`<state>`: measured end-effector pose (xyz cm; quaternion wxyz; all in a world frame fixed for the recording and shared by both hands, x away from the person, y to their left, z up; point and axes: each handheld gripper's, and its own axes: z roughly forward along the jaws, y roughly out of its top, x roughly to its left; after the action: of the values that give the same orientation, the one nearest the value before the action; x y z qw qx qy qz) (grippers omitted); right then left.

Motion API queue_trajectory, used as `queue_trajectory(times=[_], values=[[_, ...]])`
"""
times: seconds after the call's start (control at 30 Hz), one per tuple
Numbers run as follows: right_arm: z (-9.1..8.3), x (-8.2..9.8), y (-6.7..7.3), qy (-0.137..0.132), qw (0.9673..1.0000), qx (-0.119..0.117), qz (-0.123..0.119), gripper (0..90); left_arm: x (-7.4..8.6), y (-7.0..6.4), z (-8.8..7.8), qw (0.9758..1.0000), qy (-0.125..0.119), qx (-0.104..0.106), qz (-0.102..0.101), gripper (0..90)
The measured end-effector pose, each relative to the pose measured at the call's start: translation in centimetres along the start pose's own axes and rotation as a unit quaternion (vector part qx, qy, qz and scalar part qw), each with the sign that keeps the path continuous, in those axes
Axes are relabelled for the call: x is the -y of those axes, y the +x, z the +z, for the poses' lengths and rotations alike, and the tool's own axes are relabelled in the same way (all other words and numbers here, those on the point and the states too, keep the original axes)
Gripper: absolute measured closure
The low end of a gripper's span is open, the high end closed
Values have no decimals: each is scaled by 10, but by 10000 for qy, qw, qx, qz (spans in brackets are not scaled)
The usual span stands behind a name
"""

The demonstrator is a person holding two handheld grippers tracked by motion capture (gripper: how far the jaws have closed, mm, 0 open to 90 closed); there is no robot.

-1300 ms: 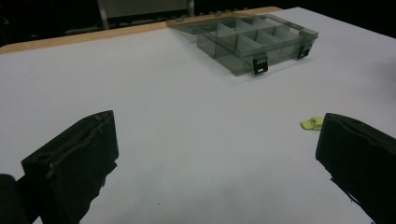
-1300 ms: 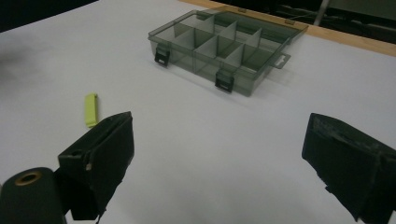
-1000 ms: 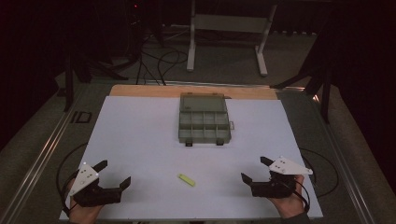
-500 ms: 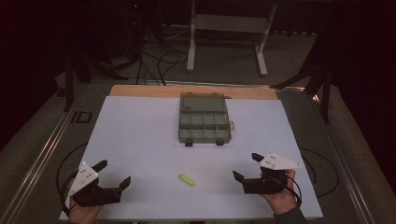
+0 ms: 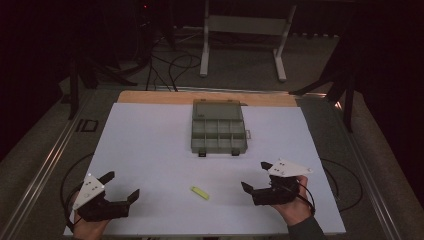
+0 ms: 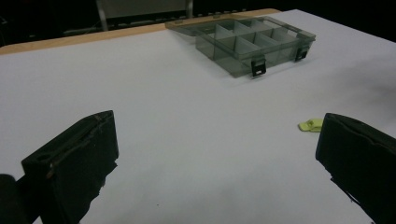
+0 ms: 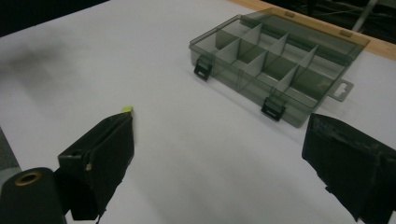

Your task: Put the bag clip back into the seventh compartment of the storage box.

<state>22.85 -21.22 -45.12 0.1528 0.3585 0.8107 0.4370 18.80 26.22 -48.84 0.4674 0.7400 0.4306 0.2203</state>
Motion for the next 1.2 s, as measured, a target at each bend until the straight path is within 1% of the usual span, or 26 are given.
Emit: queue_trajectory(times=[0.2,0.23,0.53,0.7,0.9,1.0,1.03,1.2], values=[[6,-6,4,126,9998,-78,-107,89,0,0,0,10000,4,19,12,2],[9,-9,6,177,9997,-112,-146,89,0,-1,0,10000,1,19,11,2],[21,-20,15,373,9984,-296,-309,89,0,-1,1,10000,13,35,18,2],[29,-25,21,513,9971,-368,-429,89,0,-1,1,10000,13,44,15,2],[37,-30,26,651,9956,-433,-520,89,0,-1,1,10000,21,54,16,2],[38,-31,26,679,9952,-451,-534,89,0,-1,1,10000,17,57,16,2],[42,-33,28,773,9944,-459,-557,89,0,-1,1,10000,24,62,21,2],[49,-36,31,923,9923,-512,-651,89,0,-1,1,10000,41,70,28,2]])
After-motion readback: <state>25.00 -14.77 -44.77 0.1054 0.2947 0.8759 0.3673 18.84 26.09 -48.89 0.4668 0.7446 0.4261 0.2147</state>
